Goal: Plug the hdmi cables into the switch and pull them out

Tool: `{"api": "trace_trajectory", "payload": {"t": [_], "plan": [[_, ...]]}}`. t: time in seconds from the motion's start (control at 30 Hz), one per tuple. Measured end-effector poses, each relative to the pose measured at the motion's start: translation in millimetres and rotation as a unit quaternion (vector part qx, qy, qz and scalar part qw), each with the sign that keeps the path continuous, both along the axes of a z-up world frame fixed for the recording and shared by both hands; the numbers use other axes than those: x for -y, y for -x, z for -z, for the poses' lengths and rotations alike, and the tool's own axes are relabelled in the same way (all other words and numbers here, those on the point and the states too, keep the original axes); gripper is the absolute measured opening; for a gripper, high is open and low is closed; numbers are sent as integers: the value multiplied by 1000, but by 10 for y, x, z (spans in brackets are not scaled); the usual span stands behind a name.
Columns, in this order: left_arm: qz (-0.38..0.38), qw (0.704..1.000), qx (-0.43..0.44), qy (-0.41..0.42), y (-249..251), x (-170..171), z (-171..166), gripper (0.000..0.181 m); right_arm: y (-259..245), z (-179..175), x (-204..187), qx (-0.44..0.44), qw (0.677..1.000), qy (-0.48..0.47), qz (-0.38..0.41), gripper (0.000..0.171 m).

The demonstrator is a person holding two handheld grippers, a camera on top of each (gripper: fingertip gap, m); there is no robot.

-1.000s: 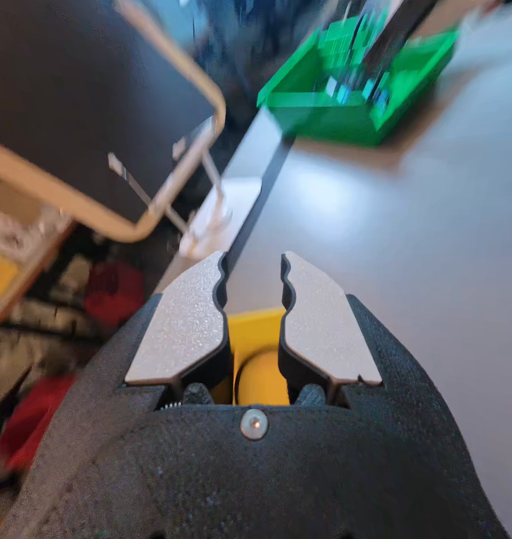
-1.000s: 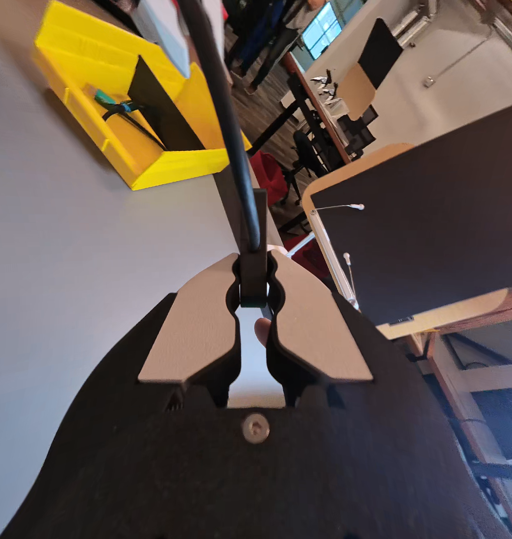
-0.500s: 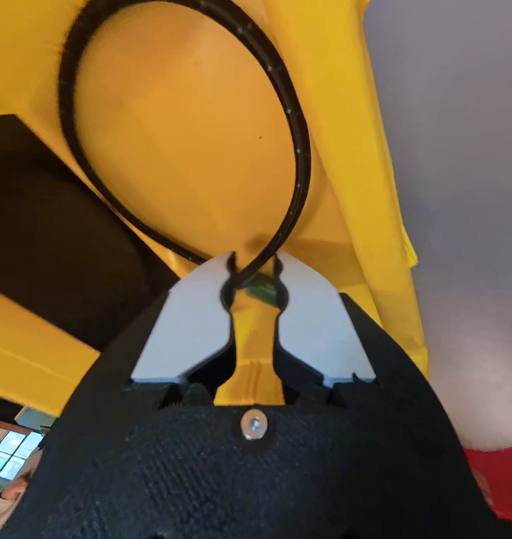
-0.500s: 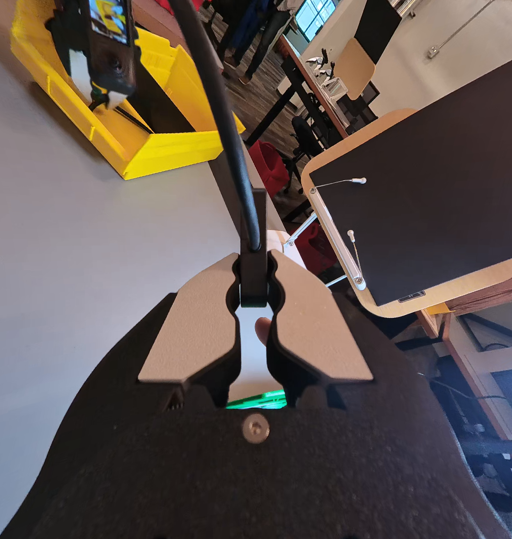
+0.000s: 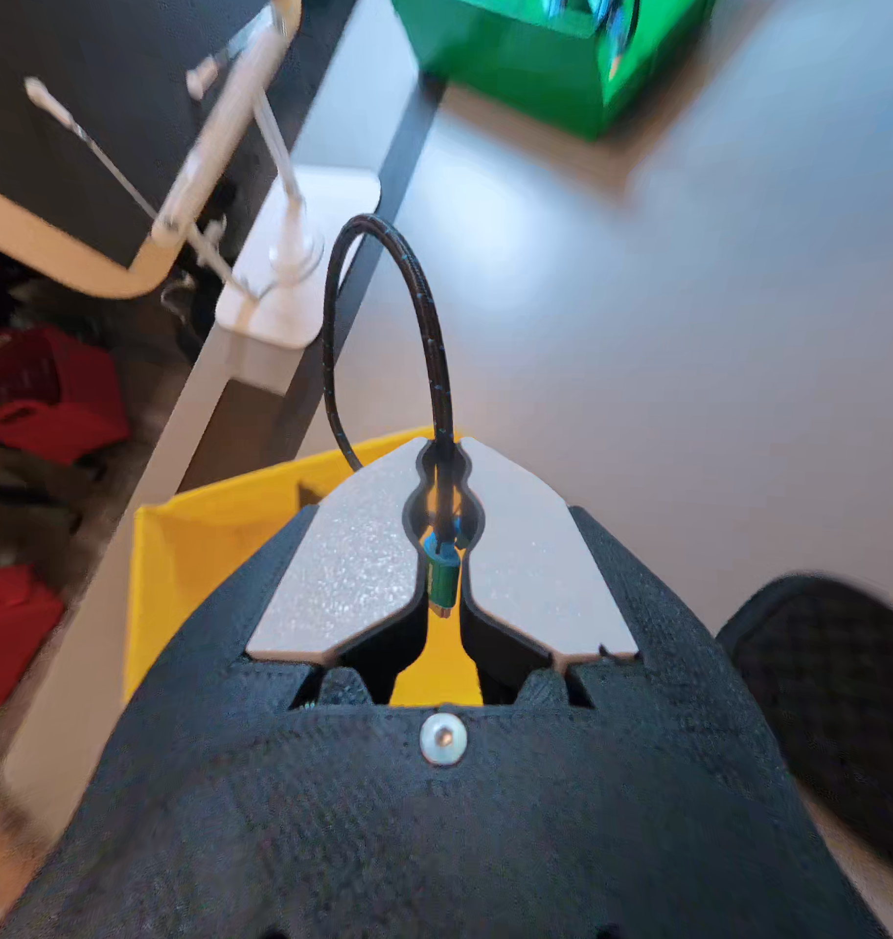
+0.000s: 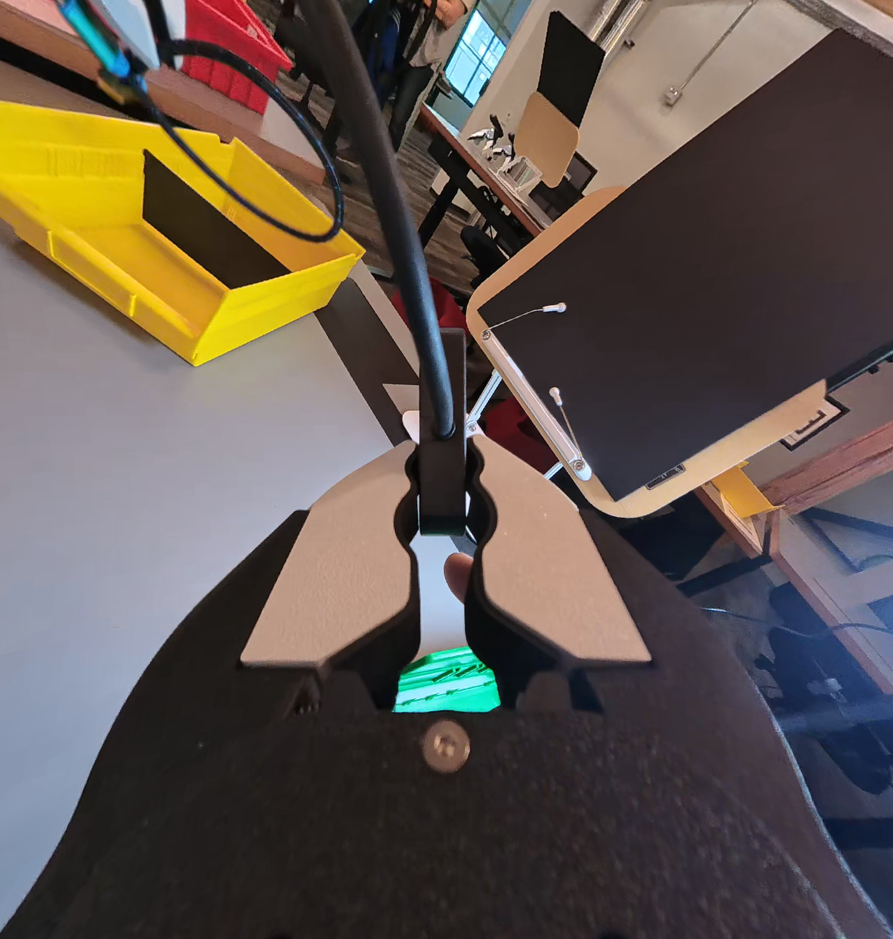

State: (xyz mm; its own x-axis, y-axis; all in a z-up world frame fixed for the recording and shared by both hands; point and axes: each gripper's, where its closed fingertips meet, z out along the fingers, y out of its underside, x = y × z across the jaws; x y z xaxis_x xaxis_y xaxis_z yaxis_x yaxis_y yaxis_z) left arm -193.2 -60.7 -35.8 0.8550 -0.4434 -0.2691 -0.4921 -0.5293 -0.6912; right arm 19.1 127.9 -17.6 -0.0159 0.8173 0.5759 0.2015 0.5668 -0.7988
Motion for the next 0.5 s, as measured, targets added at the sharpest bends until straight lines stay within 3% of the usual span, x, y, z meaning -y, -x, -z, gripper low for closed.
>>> {"api": "trace_trajectory", "payload": {"t": [0.1,0.2,0.37,0.5], "plan": [[-7,992,120,-47,-472,-214,66,7,-44,-44,-23,-8,1000,12,2,14],[-12,977,210,-32,-845,-460,418,6,-90,-55,-59,-11,1000,19,7,14],[-1,960,271,71,-1391,-789,1175,7,-143,-46,-150,-11,999,26,16,15],[37,955,275,109,-1815,-1008,1504,7,-152,-50,-196,-18,999,44,12,15]]}}
